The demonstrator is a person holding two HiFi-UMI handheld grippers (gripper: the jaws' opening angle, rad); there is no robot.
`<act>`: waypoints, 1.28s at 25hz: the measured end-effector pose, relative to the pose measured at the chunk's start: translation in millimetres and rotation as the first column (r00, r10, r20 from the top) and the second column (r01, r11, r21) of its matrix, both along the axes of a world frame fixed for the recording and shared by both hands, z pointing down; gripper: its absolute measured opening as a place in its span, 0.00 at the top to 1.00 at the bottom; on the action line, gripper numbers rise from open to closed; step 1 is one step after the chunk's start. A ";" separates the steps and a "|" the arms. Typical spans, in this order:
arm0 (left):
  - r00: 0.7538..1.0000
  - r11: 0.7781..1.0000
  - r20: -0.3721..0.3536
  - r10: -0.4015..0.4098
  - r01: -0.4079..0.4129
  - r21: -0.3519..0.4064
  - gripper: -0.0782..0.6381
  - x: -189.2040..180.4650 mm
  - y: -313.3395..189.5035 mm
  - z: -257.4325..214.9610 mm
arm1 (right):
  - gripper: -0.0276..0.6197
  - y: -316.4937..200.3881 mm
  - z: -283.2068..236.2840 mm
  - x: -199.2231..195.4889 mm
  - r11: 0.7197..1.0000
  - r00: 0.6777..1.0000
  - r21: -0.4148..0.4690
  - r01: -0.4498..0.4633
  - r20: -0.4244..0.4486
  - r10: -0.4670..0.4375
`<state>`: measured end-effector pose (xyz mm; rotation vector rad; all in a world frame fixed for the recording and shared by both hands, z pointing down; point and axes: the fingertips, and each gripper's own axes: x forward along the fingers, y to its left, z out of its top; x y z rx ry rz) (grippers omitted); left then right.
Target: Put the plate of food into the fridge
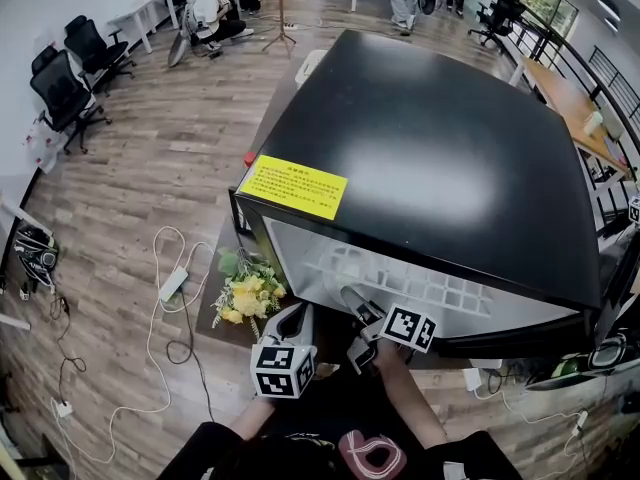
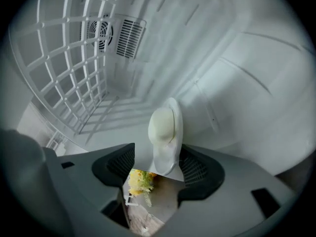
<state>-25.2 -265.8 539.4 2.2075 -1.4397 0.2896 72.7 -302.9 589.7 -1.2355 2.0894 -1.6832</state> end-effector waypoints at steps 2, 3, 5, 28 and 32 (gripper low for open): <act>1.000 1.000 0.000 0.002 -0.002 0.000 0.88 1.7 0.3 0.3 | 0.52 1.8 0.4 -1.1 0.999 0.996 0.023 0.036 -0.079 -0.034; 1.000 1.000 0.000 0.001 -0.001 0.000 0.88 2.3 0.2 0.3 | 0.52 2.6 0.8 -2.1 0.998 0.991 0.033 0.056 -0.120 -0.052; 1.000 1.000 -0.001 0.000 0.000 0.001 0.88 2.4 -0.1 -0.1 | 0.51 5.0 1.5 -5.4 0.993 0.978 0.047 0.107 -0.187 -0.096; 0.999 1.000 0.044 0.025 -0.025 0.002 0.88 -1.3 0.6 5.9 | 0.46 19.8 23.7 -9.6 0.922 0.631 0.040 0.386 -0.740 -0.232; 0.998 0.999 0.045 0.034 -0.034 -0.006 0.88 0.3 1.3 10.7 | 0.46 21.0 25.8 -9.5 0.925 0.612 0.040 0.377 -0.760 -0.217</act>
